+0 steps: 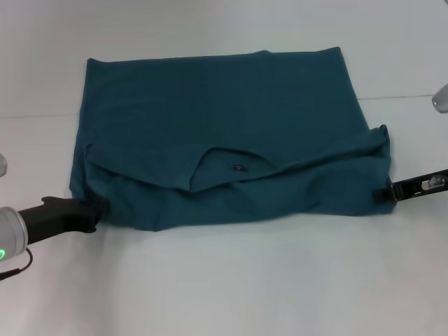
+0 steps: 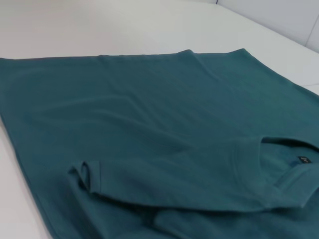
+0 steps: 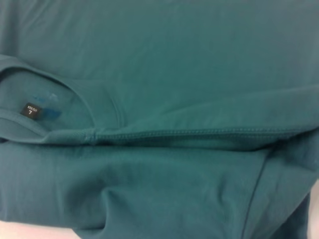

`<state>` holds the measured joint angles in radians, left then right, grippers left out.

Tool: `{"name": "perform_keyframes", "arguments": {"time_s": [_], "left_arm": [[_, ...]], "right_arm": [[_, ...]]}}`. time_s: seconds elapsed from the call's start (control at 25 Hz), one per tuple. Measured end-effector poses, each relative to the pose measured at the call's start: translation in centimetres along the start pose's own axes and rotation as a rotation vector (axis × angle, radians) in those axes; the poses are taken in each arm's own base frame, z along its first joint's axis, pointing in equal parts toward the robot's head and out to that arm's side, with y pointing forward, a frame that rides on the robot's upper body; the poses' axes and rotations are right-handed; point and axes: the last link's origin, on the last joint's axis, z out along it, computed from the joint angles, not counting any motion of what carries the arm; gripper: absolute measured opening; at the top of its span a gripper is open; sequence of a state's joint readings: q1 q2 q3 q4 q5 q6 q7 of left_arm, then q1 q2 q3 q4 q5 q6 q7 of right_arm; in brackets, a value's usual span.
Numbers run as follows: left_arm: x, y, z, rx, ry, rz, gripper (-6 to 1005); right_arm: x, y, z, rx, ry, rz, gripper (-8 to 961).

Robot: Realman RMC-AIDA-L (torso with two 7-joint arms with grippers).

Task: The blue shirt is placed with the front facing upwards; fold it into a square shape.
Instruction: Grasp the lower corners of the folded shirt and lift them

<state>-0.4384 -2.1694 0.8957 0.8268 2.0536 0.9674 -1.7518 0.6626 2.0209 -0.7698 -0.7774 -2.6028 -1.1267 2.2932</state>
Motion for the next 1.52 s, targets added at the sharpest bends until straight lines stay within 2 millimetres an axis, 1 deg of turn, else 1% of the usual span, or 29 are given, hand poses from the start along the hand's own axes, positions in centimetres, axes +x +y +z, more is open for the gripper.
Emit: {"name": "perform_keyframes", "arguments": {"time_s": [0.08,0.28,0.52,0.8,1.52], "left_arm": [[0.1,0.0,0.0,0.001,0.003,-0.002,25],[0.1,-0.6,-0.2,0.021,0.013,-0.021,25],[0.1,-1.5,-0.5,0.041,0.022,-0.067,25],[0.1,-2.2,-0.3,0.07,0.012,-0.085,25],[0.1,-2.3,-0.3,0.074,0.011,-0.076,26]], "right_arm": [[-0.1,-0.1,-0.3,0.002,-0.006,-0.002,361],[-0.1,-0.5,-1.0,0.007,-0.017,-0.001,135],[-0.1,-1.2,-1.6,0.014,-0.018,0.011,55],[-0.1,-1.7,-2.4,-0.01,-0.013,0.033,56],[0.7,-1.8,-3.2,-0.051,0.041,0.036,55]]}}
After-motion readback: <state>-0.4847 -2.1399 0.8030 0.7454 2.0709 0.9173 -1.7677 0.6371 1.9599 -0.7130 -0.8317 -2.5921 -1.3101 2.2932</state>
